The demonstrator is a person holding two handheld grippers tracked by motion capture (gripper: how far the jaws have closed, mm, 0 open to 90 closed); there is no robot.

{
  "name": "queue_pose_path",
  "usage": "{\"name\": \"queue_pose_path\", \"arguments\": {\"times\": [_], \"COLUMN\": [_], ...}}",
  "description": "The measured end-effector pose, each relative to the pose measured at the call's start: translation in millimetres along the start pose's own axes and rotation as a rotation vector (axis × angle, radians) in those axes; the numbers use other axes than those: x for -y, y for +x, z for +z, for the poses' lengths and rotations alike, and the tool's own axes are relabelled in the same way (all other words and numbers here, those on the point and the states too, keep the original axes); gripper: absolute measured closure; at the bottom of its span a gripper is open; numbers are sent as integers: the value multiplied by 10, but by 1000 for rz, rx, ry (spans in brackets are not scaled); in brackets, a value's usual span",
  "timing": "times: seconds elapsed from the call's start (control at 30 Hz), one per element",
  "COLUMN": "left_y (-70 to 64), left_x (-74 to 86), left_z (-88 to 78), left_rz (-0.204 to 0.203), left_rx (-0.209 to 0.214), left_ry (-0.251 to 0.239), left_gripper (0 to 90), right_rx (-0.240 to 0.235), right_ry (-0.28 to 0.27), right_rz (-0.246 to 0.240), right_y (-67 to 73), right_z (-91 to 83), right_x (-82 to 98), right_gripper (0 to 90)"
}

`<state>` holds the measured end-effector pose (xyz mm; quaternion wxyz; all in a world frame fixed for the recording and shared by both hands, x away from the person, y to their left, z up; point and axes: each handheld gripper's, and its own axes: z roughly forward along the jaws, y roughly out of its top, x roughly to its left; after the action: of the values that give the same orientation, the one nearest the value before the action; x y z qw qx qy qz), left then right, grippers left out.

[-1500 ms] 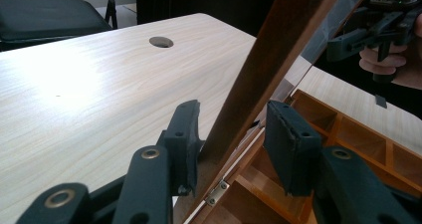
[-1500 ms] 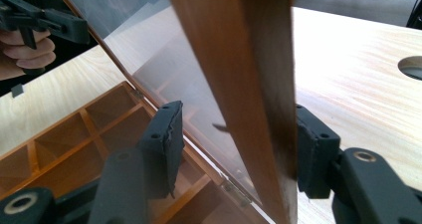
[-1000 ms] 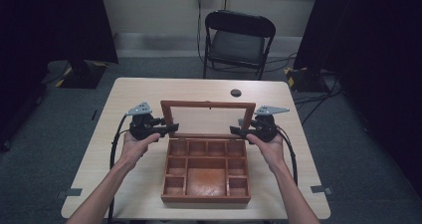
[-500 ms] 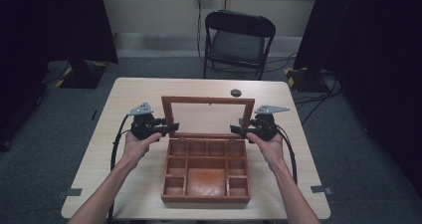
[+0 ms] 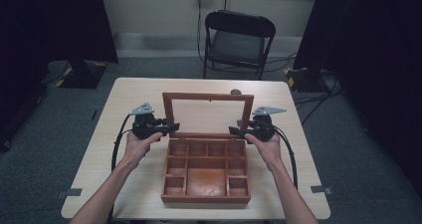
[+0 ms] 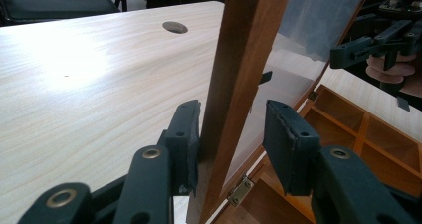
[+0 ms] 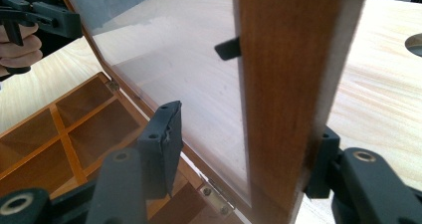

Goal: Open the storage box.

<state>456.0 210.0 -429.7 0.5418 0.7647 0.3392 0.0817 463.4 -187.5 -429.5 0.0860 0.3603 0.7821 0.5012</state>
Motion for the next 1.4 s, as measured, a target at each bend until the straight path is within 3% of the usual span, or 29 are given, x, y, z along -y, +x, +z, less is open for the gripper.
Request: {"name": "queue_pose_path", "arguments": {"times": [0.47,1.4], "left_y": [37,85], "left_x": [24,50], "left_z": [42,116], "left_rz": [-10,-40], "left_rx": [-11,-17], "left_ry": [-10,6], "left_gripper": [586,538], "right_rx": [19,39], "right_ry": [-8,-24], "right_rz": [24,30], "right_y": [-64,-90], "right_z": [-33,48], "right_x": [102,109], "right_gripper": [496,505]}}
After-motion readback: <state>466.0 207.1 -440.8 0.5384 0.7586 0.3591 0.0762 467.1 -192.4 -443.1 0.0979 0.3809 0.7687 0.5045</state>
